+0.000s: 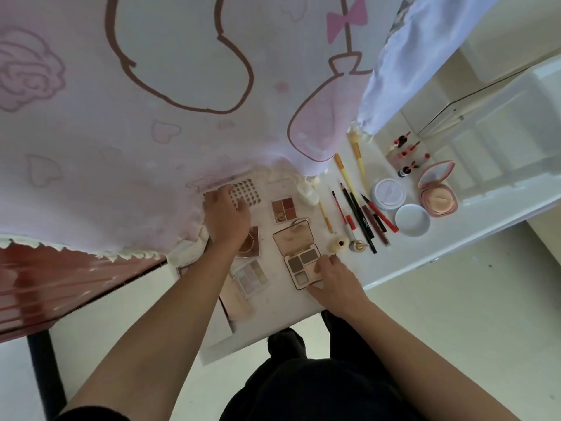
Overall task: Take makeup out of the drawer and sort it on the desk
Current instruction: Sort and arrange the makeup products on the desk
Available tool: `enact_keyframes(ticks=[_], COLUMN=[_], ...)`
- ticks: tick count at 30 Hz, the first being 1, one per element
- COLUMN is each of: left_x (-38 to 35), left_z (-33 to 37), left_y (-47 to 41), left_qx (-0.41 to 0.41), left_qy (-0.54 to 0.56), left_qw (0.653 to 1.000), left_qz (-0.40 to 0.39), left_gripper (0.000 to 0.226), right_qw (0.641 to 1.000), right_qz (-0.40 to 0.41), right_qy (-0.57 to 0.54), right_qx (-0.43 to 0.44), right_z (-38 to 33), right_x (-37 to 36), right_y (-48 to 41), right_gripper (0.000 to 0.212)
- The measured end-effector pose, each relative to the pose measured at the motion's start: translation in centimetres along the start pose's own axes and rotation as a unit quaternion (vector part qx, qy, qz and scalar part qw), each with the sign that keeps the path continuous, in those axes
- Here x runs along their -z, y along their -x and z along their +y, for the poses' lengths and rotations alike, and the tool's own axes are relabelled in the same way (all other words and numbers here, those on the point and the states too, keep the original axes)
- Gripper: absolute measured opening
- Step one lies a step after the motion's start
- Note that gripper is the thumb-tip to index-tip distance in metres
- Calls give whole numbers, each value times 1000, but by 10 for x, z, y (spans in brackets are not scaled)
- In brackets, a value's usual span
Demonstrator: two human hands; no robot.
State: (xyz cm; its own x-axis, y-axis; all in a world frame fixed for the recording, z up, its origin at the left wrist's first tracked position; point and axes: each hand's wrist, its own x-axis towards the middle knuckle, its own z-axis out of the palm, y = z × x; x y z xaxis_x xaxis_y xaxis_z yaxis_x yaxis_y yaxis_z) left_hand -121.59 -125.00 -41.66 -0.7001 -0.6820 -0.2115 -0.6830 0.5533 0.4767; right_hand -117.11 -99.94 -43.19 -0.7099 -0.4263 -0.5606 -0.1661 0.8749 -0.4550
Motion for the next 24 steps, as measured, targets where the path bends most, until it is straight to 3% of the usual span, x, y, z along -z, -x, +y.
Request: enact_keyframes(ticks=[4,7,11,17,20,24], left_x=[9,12,18,43,66,96], left_z=[-28,-39,-46,-52,-57,-68], left_y=[10,5,-3,4,22,49], left_qx=[172,251,266,332,319,266], left_qy=[29,115,290,473,548,588], left_qw=[984,961,919,817,773,763], left_qz=[22,1,-1,4,-4,-41], left_gripper=[59,56,27,4,10,5], right_qw=[1000,999,999,998,997,985], right_qz=[25,34,46,56,64,117], right_qy=[-1,2,-3,-5,4,-119], right_qx=[-4,-7,-7,-23,-37,29], right_z=[0,0,-2,-5,-13,-43], right_x=[-6,-10,-12,-17,-16,-11], right_y=[3,6,7,12,18,19], right_gripper=[33,32,32,30,25,37])
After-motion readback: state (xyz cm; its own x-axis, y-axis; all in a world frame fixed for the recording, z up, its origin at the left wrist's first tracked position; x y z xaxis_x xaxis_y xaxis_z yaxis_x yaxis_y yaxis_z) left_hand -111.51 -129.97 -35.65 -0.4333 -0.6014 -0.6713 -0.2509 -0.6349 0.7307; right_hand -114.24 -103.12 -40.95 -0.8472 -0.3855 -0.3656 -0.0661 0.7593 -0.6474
